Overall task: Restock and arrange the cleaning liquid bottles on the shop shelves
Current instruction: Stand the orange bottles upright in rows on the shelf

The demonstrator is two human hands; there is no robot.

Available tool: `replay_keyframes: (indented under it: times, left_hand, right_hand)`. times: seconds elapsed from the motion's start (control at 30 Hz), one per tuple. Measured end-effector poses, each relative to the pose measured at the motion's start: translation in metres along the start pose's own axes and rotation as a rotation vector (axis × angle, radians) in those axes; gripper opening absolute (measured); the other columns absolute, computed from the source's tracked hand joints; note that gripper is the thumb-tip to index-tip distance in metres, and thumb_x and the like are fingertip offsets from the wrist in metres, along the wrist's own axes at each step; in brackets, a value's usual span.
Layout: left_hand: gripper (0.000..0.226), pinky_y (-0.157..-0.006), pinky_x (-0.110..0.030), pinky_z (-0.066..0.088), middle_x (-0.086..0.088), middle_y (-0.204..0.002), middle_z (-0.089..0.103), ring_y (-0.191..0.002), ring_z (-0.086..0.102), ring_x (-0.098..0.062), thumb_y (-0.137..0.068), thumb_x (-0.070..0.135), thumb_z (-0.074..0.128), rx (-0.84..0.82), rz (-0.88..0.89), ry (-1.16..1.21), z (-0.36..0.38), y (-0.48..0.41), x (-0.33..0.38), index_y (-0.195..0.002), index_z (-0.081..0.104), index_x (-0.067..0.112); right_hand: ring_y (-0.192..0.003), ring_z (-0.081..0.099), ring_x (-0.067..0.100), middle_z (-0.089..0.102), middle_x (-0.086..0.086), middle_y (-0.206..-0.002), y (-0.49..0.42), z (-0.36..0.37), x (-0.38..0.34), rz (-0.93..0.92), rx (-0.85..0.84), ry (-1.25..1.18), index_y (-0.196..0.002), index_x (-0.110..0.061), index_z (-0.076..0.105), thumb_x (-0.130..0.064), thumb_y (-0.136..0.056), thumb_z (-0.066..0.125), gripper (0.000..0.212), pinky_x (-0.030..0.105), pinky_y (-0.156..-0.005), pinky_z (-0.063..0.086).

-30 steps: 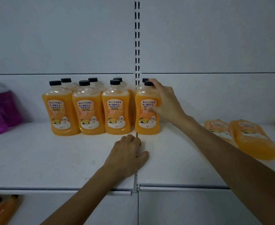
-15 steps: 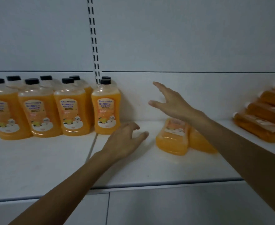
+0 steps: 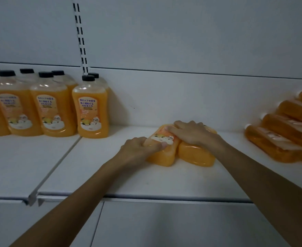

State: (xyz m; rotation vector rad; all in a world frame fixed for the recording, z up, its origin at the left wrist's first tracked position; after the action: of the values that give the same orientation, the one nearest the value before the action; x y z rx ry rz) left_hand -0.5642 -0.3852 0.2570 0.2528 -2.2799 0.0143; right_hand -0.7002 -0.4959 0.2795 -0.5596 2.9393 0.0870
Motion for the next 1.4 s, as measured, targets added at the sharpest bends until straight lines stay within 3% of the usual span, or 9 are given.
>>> replay_keyframes:
  times: [0.17,0.27,0.37,0.47,0.57,0.63,0.77,1.17,1.4]
  left_hand:
    - [0.062,-0.091,-0.028,0.044,0.004,-0.129,0.054,-0.107,0.053,-0.014,-0.08,0.055,0.058,-0.016,0.069,0.13,0.003,0.007,0.006,-0.133,0.045,0.025]
    - [0.066,-0.086,-0.024,0.043,0.006,-0.129,0.05,-0.103,0.049,-0.009,-0.08,0.046,0.064,0.049,0.109,0.156,0.001,0.015,0.011,-0.136,0.036,0.026]
    - [0.074,-0.087,-0.025,0.046,0.005,-0.127,0.049,-0.104,0.05,-0.01,-0.076,0.037,0.073,0.117,0.155,0.15,-0.004,0.02,0.016,-0.136,0.032,0.024]
    - [0.077,-0.089,-0.024,0.047,0.007,-0.128,0.052,-0.108,0.053,-0.008,-0.071,0.036,0.078,0.155,0.234,0.094,-0.012,0.023,0.013,-0.133,0.034,0.026]
    - [0.085,-0.097,-0.039,0.048,0.009,-0.131,0.051,-0.117,0.054,-0.013,-0.066,0.055,0.075,0.267,0.241,-0.06,-0.028,0.024,-0.003,-0.133,0.029,0.031]
    - [0.087,-0.101,-0.047,0.043,0.005,-0.137,0.048,-0.123,0.049,-0.018,-0.07,0.064,0.065,0.3,0.191,-0.268,-0.037,0.024,-0.014,-0.137,0.023,0.029]
    - [0.063,-0.103,-0.041,0.032,-0.004,-0.134,0.044,-0.123,0.041,-0.022,-0.087,0.063,0.038,0.237,0.067,-0.686,-0.044,0.023,-0.036,-0.132,0.04,0.018]
    - [0.06,-0.107,-0.041,0.029,-0.003,-0.133,0.042,-0.122,0.038,-0.021,-0.09,0.06,0.036,0.211,0.075,-0.684,-0.042,0.021,-0.039,-0.131,0.043,0.017]
    - [0.058,-0.107,-0.042,0.03,-0.003,-0.13,0.042,-0.119,0.038,-0.021,-0.09,0.058,0.034,0.202,0.086,-0.704,-0.039,0.02,-0.036,-0.129,0.043,0.016]
  right_hand:
    - [-0.117,0.052,0.026,0.054,0.004,-0.133,0.011,-0.018,-0.01,-0.122,0.172,-0.254,-0.135,-0.025,0.039,-0.062,-0.092,0.035,0.057,0.047,-0.101,0.04]
    - [-0.109,0.058,0.021,0.054,0.001,-0.132,0.024,-0.039,-0.022,-0.248,0.327,-0.468,-0.138,-0.026,0.036,-0.053,-0.089,0.05,0.057,0.032,-0.087,0.052]
    - [-0.096,0.058,0.012,0.054,-0.004,-0.124,0.039,-0.058,-0.034,-0.375,0.446,-0.631,-0.136,-0.03,0.037,-0.046,-0.085,0.062,0.059,0.013,-0.069,0.048]
    - [-0.099,0.049,0.007,0.042,-0.006,-0.123,0.051,-0.07,-0.058,-0.515,0.451,-0.663,-0.138,-0.036,0.034,-0.04,-0.077,0.072,0.072,0.007,-0.063,0.043]
    - [-0.11,0.046,0.011,0.034,-0.003,-0.132,0.061,-0.072,-0.093,-0.66,0.416,-0.479,-0.141,-0.038,0.03,-0.034,-0.072,0.079,0.085,0.011,-0.075,0.048]
    - [-0.12,0.042,0.016,0.032,-0.002,-0.141,0.059,-0.071,-0.107,-0.693,0.456,-0.356,-0.143,-0.038,0.027,-0.034,-0.073,0.078,0.086,0.028,-0.087,0.049]
    - [-0.122,0.037,0.022,0.035,-0.005,-0.143,0.035,-0.07,-0.117,-0.635,0.535,-0.263,-0.142,-0.036,0.027,-0.029,-0.074,0.078,0.086,0.039,-0.089,0.044]
    - [-0.139,0.02,0.029,0.014,0.012,-0.153,-0.033,-0.053,-0.151,-0.57,0.595,-0.316,-0.148,-0.026,0.022,-0.007,-0.081,0.07,0.085,0.035,-0.109,0.031]
    - [-0.138,0.023,0.03,0.022,0.005,-0.154,-0.038,-0.057,-0.155,-0.462,0.748,-0.074,-0.149,-0.03,0.02,-0.026,-0.08,0.073,0.087,0.045,-0.105,0.035]
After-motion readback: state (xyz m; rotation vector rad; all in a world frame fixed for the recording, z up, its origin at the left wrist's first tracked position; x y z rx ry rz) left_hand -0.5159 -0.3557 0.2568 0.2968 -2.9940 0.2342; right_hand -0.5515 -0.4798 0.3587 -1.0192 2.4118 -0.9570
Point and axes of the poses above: each hand's wrist, its own y-axis away from the middle knuckle, its own z-axis out of the palm, x = y × z, the point moved 10 cm from there along -y, towards the middle knuckle
